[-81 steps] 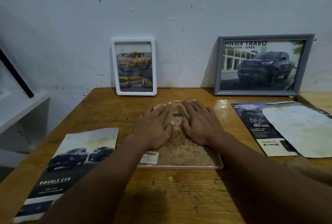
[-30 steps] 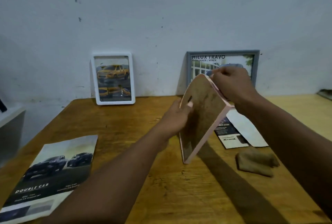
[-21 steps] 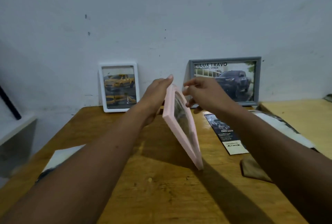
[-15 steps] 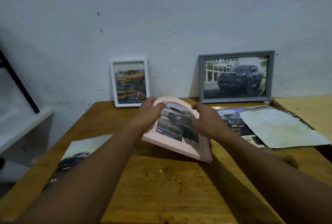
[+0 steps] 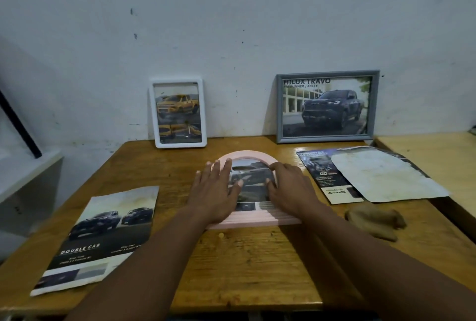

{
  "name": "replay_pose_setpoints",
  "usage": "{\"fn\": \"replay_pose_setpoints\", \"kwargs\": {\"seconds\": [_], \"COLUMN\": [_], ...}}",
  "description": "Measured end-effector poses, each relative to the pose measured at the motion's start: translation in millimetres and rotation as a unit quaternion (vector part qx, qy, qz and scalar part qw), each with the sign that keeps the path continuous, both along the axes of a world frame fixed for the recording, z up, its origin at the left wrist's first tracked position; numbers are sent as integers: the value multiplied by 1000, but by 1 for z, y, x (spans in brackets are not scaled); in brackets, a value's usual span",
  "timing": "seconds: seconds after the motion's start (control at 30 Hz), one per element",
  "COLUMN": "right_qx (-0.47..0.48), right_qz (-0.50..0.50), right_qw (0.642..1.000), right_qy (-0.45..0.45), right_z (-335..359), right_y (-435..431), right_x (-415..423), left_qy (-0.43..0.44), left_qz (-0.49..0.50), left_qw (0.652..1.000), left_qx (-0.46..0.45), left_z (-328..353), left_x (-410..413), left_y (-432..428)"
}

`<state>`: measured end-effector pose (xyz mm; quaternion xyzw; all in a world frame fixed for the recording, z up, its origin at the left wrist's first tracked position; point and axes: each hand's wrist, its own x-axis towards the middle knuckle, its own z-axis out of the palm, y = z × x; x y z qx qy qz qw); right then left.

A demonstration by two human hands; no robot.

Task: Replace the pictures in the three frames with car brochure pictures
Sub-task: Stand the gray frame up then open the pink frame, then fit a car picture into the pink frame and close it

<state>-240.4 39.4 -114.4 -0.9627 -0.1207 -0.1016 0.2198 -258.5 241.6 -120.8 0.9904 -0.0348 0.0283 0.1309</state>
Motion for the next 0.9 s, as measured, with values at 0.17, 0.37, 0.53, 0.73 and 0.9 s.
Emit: {"fn": "replay_pose_setpoints", "kwargs": {"seconds": [0.17, 0.37, 0.53, 0.73, 0.9], "right_qx": [-38, -86, -85, -61, 2], "right_qz": [-47, -93, -63, -44, 14], "right_qw": [998, 992, 993, 996, 999], "right_qy": [-25, -4, 44, 40, 31], "right_z": [21, 29, 14, 22, 55], "right_y": [-48, -128, -153, -145, -102], "right_x": [-19, -64, -93, -86, -50], "left_qy": [-27, -2, 22, 25, -9], "left_qz": [-80, -156, -163, -154, -102], "left_qw": [996, 987, 986, 987, 993], "left_qx": [-1, 29, 28, -31, -52], "left_z": [11, 8, -4, 11, 36], "left_x": [-3, -20, -24, -22, -4], "left_y": [-58, -131, -140, -134, -89]}}
